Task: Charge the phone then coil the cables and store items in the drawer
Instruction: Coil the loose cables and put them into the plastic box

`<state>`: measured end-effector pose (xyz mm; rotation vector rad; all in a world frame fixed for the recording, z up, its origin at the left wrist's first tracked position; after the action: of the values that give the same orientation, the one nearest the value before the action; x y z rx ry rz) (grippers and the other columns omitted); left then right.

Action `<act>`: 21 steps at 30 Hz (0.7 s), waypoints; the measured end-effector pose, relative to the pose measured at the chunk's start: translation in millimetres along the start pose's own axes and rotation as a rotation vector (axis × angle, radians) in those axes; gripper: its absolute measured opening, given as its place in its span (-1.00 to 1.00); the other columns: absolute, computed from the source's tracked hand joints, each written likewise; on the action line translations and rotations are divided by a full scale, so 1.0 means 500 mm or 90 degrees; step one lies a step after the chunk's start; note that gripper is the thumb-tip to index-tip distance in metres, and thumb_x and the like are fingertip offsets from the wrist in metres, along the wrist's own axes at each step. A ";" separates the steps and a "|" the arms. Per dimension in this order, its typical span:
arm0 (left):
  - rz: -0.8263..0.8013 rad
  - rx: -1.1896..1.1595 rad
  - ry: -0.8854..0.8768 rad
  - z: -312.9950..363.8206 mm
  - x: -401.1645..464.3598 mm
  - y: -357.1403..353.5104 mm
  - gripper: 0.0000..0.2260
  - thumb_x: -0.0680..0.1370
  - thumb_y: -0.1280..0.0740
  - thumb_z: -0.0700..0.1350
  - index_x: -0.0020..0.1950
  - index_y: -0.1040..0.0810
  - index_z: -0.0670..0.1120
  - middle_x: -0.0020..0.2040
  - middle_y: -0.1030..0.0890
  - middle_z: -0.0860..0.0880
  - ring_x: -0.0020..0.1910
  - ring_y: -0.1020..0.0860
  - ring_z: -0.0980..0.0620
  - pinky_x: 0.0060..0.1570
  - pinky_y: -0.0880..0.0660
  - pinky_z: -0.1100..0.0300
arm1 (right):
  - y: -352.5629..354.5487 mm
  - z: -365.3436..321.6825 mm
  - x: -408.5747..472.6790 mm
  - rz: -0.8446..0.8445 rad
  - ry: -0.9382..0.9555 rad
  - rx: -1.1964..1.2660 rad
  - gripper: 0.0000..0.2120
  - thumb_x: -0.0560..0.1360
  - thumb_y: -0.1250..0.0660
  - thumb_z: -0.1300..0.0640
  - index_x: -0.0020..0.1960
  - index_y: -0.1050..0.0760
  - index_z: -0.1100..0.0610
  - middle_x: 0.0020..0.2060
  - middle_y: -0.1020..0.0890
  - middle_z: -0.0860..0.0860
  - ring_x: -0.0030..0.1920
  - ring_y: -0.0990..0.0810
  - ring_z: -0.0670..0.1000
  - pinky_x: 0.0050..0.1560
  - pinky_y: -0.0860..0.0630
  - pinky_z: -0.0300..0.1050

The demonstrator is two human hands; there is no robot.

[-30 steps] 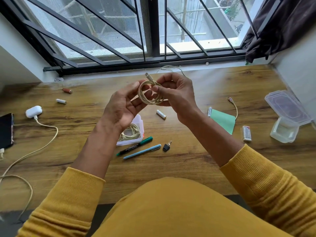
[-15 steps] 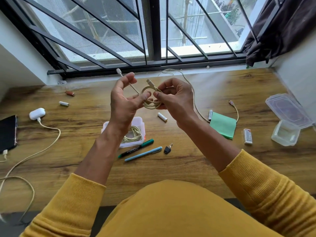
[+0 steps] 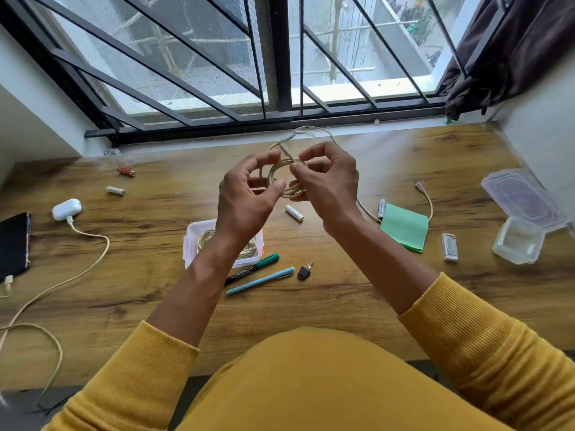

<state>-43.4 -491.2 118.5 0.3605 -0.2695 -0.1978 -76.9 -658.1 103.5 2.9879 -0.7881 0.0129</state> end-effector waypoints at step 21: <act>0.119 -0.020 -0.138 0.041 -0.012 0.017 -0.79 0.69 -0.40 -0.13 0.29 -0.70 -0.15 0.15 -0.75 0.00 0.03 -0.74 0.07 -0.03 -0.70 0.05 | -0.006 -0.027 0.009 -0.048 0.018 0.057 -0.86 0.53 -0.49 0.33 0.06 -0.59 0.28 -0.17 -0.74 0.18 -0.21 -0.78 0.11 -0.23 -0.72 0.03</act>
<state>-53.8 -488.3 138.7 0.2810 -0.5115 -0.0572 -71.4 -657.1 116.8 3.0916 -0.6900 0.0887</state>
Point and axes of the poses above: each hand's wrist, its own x-axis towards the middle knuckle, its own y-axis out of the back of the hand, z = x × y, the point moved 7 cm from there along x, towards the middle knuckle
